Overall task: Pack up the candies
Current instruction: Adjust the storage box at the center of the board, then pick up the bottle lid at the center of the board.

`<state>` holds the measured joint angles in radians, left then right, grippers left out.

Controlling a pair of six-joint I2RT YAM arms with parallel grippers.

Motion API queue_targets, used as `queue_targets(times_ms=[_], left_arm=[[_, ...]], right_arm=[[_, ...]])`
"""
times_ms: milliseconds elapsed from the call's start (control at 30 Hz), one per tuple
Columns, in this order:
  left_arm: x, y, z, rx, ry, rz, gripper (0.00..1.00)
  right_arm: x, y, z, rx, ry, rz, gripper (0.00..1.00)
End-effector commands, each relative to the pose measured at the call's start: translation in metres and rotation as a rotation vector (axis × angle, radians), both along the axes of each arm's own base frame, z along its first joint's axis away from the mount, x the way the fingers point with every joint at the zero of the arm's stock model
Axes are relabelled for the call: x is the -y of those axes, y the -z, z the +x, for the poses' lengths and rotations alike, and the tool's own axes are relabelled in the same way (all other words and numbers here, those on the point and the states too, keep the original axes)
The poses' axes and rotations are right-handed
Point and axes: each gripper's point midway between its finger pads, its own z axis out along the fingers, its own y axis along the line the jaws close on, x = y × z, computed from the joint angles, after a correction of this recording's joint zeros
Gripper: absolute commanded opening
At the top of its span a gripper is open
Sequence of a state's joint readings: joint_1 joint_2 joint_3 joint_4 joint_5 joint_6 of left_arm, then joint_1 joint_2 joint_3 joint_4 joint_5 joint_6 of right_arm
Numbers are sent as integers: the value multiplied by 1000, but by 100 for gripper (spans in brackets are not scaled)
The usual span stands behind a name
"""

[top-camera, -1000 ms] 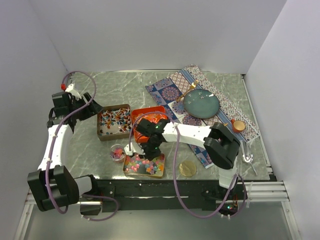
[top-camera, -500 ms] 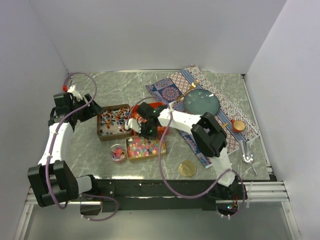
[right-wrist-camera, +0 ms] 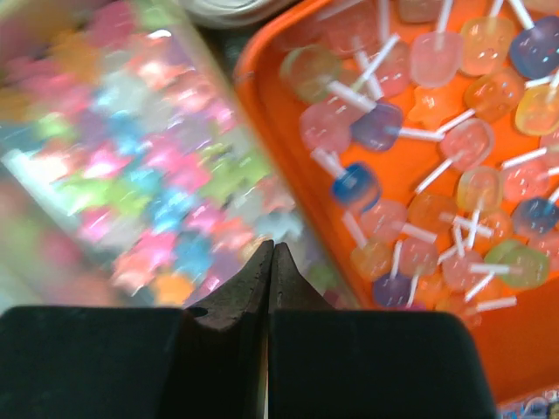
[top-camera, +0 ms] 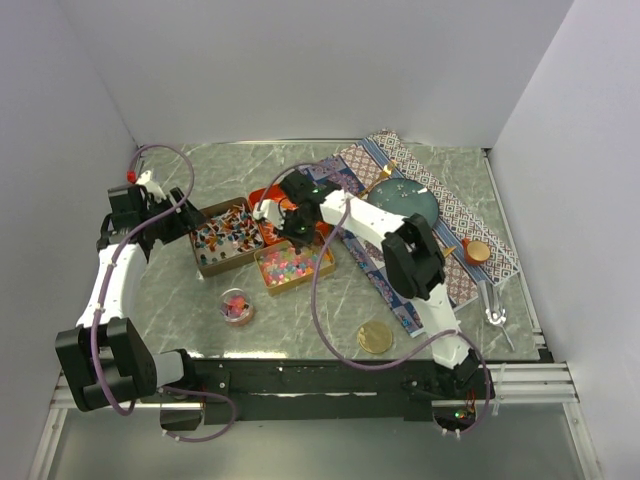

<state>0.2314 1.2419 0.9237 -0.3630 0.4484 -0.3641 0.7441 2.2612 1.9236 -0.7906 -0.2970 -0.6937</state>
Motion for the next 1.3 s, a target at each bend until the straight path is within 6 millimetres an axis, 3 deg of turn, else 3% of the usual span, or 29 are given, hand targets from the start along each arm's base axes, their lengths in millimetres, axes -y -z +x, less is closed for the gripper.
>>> queue_targets(times_ms=[0,33,67,100,133,167,200,233,267,300,333,367,433,467,567,733,933,1100,1267], left_arm=[[11,-46,11,142,67,-33,73],[17,-50,9,158,98,-52,73],[20,-53,9,177,114,-60,74],[23,-54,8,181,121,-70,74],[26,-53,7,176,129,-85,74],[29,-52,6,173,139,-97,75],[31,-48,6,159,145,-103,75],[33,-45,5,149,149,-106,75],[33,-41,6,138,145,-105,75],[34,-37,6,135,148,-109,75],[36,-36,6,137,158,-107,75],[37,-34,6,133,161,-107,75],[38,-27,5,117,164,-105,75],[38,-24,5,107,159,-109,75],[39,-16,1,84,153,-109,75],[36,-11,-2,78,141,-85,75],[33,-9,-3,74,136,-67,75],[29,-8,-3,72,126,-41,75],[27,-9,-3,79,118,-30,75]], right_arm=[[11,-108,-38,24,-101,181,12],[23,-141,-49,75,-133,212,25],[40,-133,-59,56,-127,192,39],[51,-136,-66,67,-137,193,60],[67,-157,-77,142,-193,210,67],[90,-131,-91,105,-214,160,72],[105,-125,-100,120,-248,140,78],[124,-134,-109,221,-360,120,81],[148,-98,-130,179,-412,56,87],[163,-86,-136,208,-448,20,97],[174,-90,-139,323,-544,-2,100],[190,-60,-158,285,-598,-38,100],[201,-49,-169,333,-711,-59,100],[208,-34,-181,298,-756,-70,100],[210,-19,-197,271,-831,-47,100],[207,4,-196,246,-871,-65,100],[192,11,-201,171,-894,-28,100],[193,7,-237,19,-993,-1,100],[196,7,-247,-37,-1002,-9,100]])
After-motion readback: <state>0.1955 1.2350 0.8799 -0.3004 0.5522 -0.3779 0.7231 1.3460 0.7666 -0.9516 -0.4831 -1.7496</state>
